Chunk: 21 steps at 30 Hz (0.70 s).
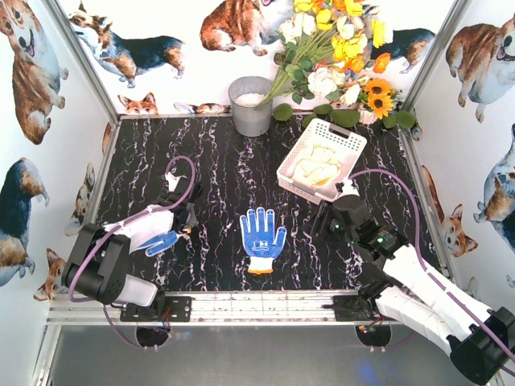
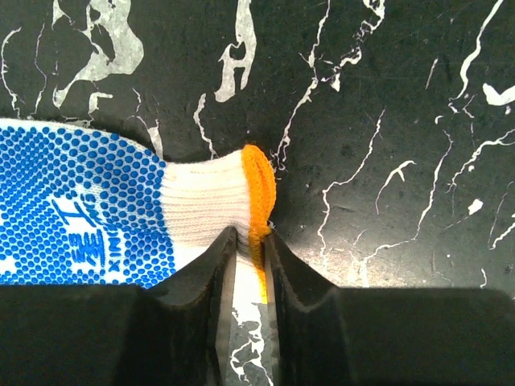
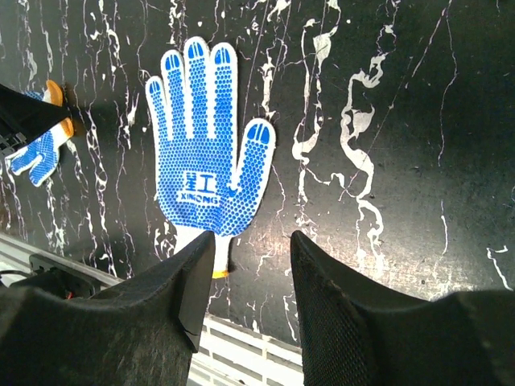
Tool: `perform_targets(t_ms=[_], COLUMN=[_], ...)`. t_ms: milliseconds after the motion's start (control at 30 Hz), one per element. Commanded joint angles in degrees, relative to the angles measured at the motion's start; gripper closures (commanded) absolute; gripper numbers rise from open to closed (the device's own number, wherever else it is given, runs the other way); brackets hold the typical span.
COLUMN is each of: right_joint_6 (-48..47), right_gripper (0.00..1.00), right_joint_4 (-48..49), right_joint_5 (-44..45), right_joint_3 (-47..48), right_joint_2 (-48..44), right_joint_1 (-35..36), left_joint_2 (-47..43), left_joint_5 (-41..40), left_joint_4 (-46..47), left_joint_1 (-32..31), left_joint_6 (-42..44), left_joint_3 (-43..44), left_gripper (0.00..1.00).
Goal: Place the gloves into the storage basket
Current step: Pick up the glove from the center of the board.
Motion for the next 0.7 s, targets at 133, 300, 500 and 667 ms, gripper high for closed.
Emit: perform_targets(t_ms=[133,300,500,667], right_joint_6=[1.02,2.59,3.64,4.00], right_gripper=[0.55,0.55,0.55,0.55], right_joint_4=[2.76,6.70,9.48,10.63], right_joint_5=[-1.34,-5.56,-7.28,-8.14], right_joint_3=[-1.48,-3.06,-4.51,-4.56], right_joint_2=[-0.74,-0.21,1.89,3.04], right_joint_1=[-0.34,-0.34,-0.34,-0.34], left_joint_2=[-3.55,-10.43,-18.53,-21.15], left_joint_5=[10.09,16.69,20.82,21.85], left_joint_4=[3.60,4.89,3.32,-0.95], left_joint_1=[0.55,-3.42,-12.26,-19.97], left_joint_6=[1.11,3.24,4.90,3.09], left_joint_3=[-4.50,-5.62,-5.58,-5.79], left_gripper=[1.00,1.00,1.00,1.00])
